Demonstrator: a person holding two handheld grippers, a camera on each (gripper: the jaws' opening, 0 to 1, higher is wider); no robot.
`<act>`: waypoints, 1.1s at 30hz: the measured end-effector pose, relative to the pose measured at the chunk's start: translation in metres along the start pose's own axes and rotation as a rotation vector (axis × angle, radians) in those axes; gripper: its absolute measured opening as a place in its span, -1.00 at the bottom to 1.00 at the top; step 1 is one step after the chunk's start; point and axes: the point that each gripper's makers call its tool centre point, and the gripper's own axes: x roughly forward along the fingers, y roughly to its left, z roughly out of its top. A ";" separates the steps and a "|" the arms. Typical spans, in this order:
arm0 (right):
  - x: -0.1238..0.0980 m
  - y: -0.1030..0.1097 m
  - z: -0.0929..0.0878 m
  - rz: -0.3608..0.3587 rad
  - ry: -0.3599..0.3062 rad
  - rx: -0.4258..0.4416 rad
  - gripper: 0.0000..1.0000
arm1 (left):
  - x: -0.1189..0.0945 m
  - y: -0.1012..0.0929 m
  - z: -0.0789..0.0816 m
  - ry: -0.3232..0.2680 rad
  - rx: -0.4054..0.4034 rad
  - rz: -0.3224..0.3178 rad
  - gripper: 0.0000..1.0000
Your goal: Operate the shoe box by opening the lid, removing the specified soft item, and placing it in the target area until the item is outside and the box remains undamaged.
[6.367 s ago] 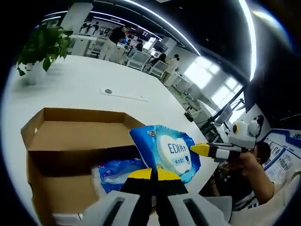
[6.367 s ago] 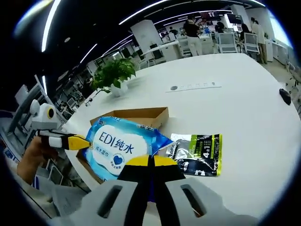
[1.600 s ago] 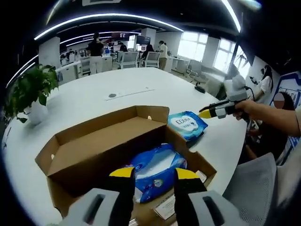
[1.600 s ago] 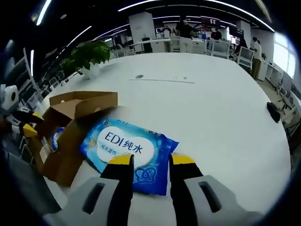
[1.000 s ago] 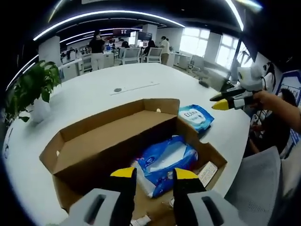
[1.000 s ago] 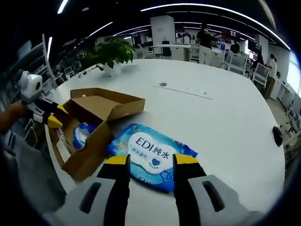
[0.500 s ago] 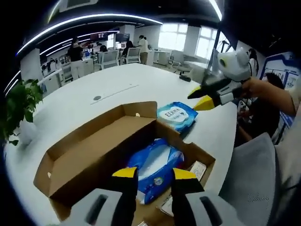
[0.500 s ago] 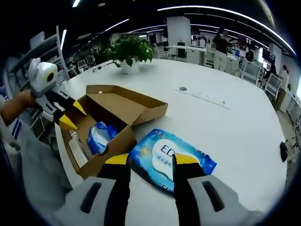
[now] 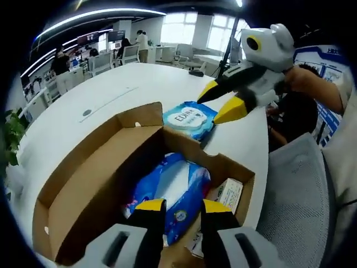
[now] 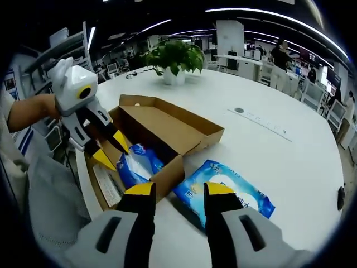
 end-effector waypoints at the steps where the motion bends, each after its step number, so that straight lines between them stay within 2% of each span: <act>1: 0.001 0.001 0.000 0.003 0.001 -0.003 -0.37 | 0.002 0.000 -0.001 0.011 0.011 -0.002 -0.56; 3: 0.004 0.006 0.002 0.014 0.006 -0.018 -0.37 | 0.006 0.000 -0.005 0.043 0.054 -0.011 -0.62; 6: 0.009 0.013 0.006 0.035 0.006 -0.045 -0.38 | 0.012 0.004 -0.011 0.090 0.119 0.007 -0.68; 9: 0.017 0.021 0.009 0.057 0.013 -0.072 -0.39 | 0.015 0.002 -0.013 0.106 0.134 0.000 -0.75; 12: 0.025 0.028 0.011 0.074 0.021 -0.099 -0.41 | 0.017 0.005 -0.016 0.127 0.168 0.012 -0.92; 20: 0.044 0.039 0.018 0.105 0.024 -0.148 -0.47 | 0.015 0.006 -0.017 0.108 0.136 0.006 -0.99; 33: 0.077 0.045 0.016 0.130 0.089 -0.238 -0.62 | 0.014 0.004 -0.016 0.091 0.117 0.004 -1.00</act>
